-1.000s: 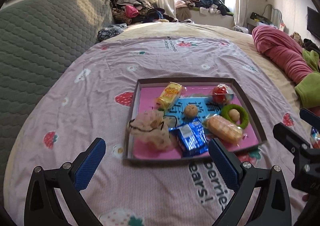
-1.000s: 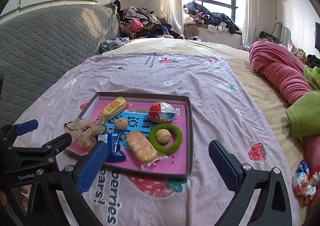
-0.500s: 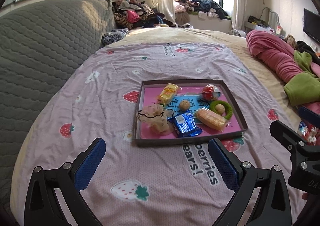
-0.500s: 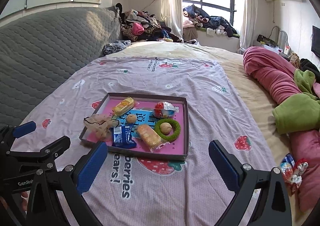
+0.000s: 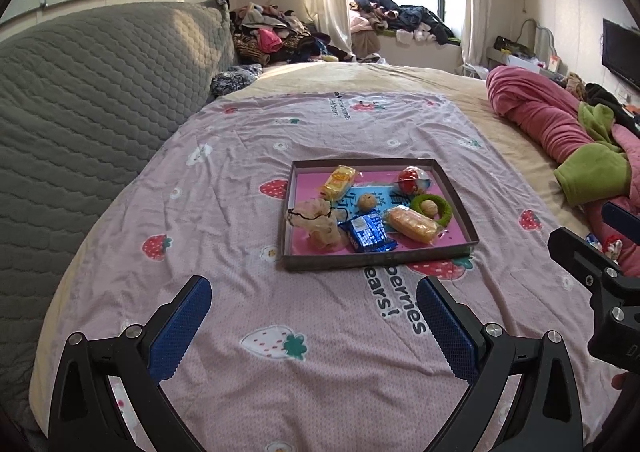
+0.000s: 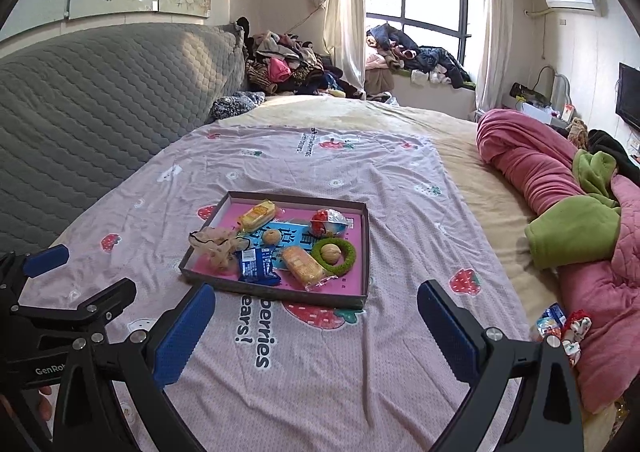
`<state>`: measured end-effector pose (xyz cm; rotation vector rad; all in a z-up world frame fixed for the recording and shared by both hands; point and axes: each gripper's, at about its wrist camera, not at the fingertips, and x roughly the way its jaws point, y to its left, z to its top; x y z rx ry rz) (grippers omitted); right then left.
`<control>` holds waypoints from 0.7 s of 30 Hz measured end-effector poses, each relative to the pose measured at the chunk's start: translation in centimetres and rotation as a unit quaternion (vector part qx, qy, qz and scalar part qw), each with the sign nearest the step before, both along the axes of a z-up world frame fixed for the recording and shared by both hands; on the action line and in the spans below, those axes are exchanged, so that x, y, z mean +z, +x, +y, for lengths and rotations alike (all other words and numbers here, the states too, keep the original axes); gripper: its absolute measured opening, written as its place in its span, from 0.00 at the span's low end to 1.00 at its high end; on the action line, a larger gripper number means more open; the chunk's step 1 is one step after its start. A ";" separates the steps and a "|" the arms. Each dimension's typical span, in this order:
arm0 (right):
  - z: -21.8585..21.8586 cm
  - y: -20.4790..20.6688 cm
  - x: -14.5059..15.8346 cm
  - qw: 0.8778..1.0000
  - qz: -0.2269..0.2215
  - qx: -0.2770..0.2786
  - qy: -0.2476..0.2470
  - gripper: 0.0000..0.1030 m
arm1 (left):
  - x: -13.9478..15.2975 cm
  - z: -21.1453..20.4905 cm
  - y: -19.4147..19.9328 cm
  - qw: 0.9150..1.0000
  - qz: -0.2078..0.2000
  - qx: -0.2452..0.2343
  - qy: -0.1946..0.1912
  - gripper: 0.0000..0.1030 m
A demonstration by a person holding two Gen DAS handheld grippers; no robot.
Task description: Organize objects
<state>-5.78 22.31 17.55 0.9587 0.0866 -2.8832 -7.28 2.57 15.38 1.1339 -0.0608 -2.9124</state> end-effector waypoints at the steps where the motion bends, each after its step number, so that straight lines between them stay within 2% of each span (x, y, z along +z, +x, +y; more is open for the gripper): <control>1: 0.0 0.3 0.1 1.000 0.000 0.001 -0.001 0.99 | 0.0 0.0 0.2 1.000 0.000 0.000 -0.001 0.99; 13: -0.4 3.1 1.0 1.000 0.003 -0.001 0.000 0.99 | 0.2 -0.1 3.0 1.000 -0.005 0.005 -0.014 0.99; 21: -0.4 4.7 0.2 1.000 0.002 0.001 0.000 0.99 | -0.5 0.0 4.4 1.000 -0.001 -0.001 -0.014 0.99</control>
